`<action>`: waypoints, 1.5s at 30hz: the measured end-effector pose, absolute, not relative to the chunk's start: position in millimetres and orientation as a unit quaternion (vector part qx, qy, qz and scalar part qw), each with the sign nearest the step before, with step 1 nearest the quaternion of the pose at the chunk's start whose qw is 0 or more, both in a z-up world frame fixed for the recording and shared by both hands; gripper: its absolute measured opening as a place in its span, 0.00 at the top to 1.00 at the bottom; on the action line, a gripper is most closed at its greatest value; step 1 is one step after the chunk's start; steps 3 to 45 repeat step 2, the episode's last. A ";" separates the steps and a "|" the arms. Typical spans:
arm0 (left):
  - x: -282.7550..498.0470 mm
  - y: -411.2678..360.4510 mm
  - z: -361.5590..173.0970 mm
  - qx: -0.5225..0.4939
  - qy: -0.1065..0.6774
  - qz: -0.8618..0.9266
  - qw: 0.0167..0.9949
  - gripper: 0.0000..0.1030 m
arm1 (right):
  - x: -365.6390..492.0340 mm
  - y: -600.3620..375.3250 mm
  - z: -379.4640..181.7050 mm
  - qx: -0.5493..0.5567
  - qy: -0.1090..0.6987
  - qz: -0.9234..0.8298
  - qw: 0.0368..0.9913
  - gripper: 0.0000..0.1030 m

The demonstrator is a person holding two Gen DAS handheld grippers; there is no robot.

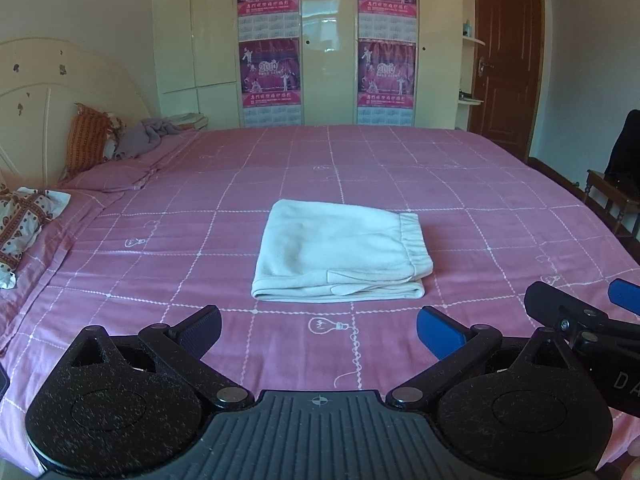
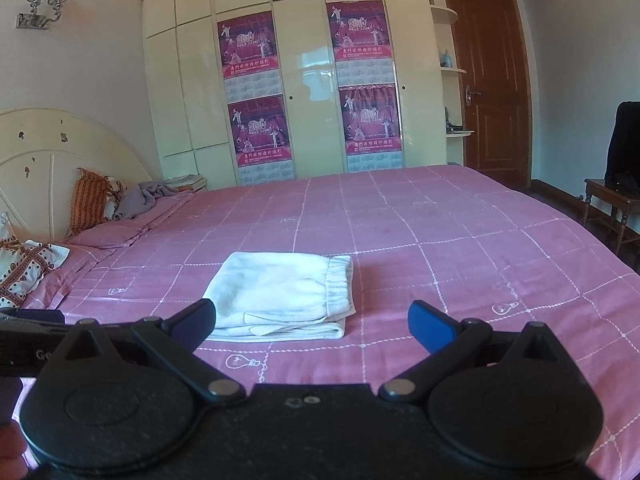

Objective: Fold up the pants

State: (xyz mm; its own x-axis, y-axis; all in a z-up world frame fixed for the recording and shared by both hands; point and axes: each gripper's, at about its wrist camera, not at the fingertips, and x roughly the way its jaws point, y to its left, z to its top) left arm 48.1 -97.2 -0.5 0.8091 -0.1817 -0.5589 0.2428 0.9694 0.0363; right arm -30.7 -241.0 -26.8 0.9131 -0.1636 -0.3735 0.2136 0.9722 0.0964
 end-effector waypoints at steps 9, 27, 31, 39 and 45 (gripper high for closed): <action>56.8 -99.1 -1.1 0.047 0.296 -0.112 0.947 0.00 | -27.1 -242.9 -28.8 0.069 0.187 -0.100 0.975 0.00; 56.8 -99.1 -1.1 0.047 0.296 -0.112 0.947 0.00 | -27.1 -242.9 -28.8 0.069 0.187 -0.100 0.975 0.00; 56.8 -99.1 -1.1 0.047 0.296 -0.112 0.947 0.00 | -27.1 -242.9 -28.8 0.069 0.187 -0.100 0.975 0.00; 56.8 -99.1 -1.1 0.047 0.296 -0.112 0.947 0.00 | -27.1 -242.9 -28.8 0.069 0.187 -0.100 0.975 0.00; 56.8 -99.1 -1.1 0.047 0.296 -0.112 0.947 0.00 | -27.1 -242.9 -28.8 0.069 0.187 -0.100 0.975 0.00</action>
